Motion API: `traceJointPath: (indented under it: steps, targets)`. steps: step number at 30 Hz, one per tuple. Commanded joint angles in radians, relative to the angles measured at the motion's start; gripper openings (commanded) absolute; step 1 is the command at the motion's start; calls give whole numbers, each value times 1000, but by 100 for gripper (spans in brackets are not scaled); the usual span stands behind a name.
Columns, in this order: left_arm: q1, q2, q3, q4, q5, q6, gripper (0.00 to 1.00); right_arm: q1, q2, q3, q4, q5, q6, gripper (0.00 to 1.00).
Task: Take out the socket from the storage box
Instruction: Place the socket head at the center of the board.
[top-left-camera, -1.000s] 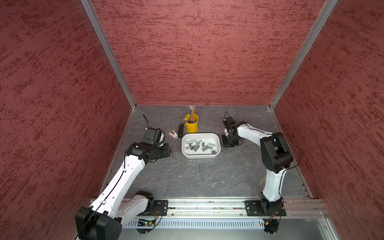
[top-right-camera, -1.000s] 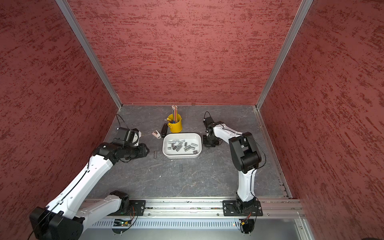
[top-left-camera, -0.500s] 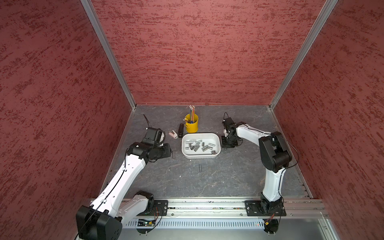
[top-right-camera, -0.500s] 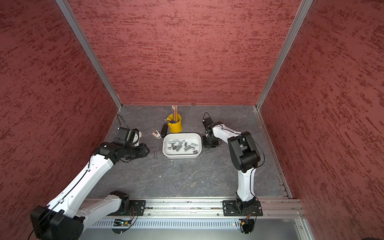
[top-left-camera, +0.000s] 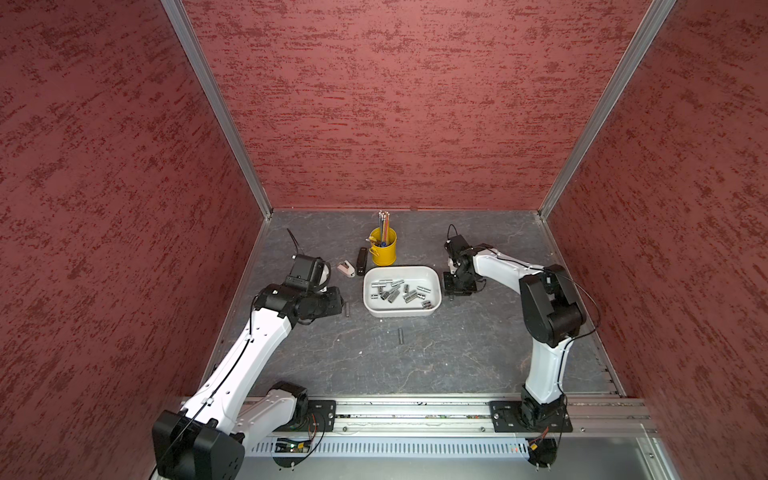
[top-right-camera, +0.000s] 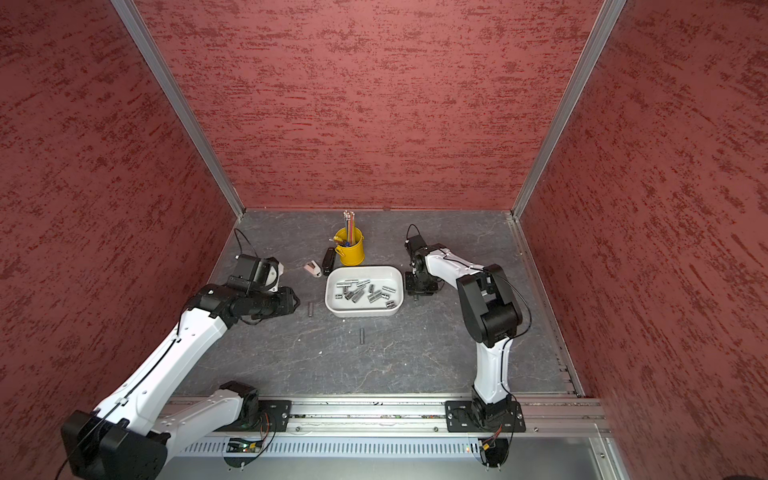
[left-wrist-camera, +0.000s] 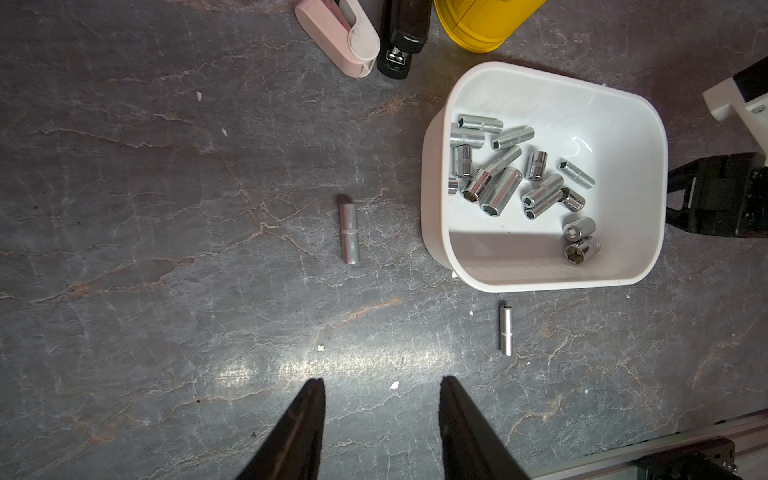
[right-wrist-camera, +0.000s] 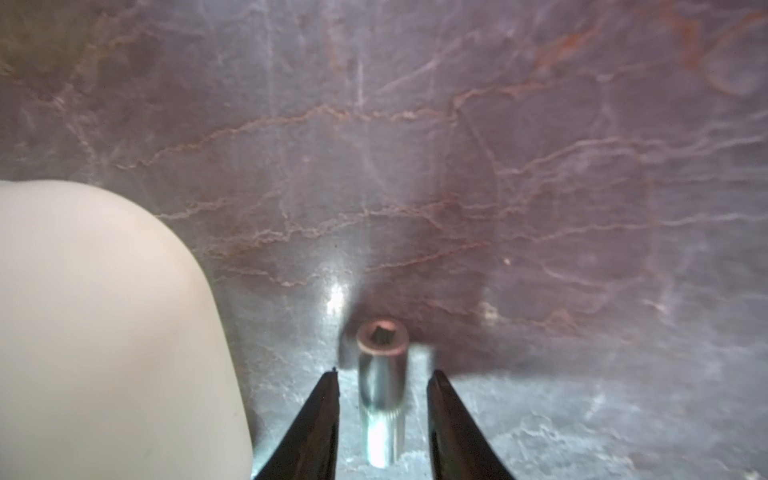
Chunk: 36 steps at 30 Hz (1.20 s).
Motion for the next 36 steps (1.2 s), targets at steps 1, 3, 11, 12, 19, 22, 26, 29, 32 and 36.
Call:
traceJointPath:
  steps: [1,3,11,12,19,22,26,29,32,36]
  targets:
    - [-21,16,23,23,20,16,47,4,-68,-6,-7,53,8,39]
    - [-55,40,50,31,15,5,48,3,-89,-13,-4,54,8,40]
    - [-231,293,228,71,-27,4,48,3,-170,-56,16,40,-1,40]
    - [-241,339,259,73,-19,5,48,4,-180,-61,17,40,-3,40]
    - [-317,644,462,90,4,74,48,4,-225,-95,32,38,-12,40]
    - [-326,751,531,101,23,91,47,4,-232,-103,37,39,-13,40]
    - [-327,886,629,95,20,116,46,4,-234,-109,47,27,-17,40]
    - [-321,959,698,81,1,131,44,3,-229,-111,49,23,-18,40]
    - [-314,1011,746,82,-20,148,40,4,-226,-109,49,20,-20,40]
    - [-305,1074,786,75,-47,165,37,3,-225,-109,51,18,-23,39]
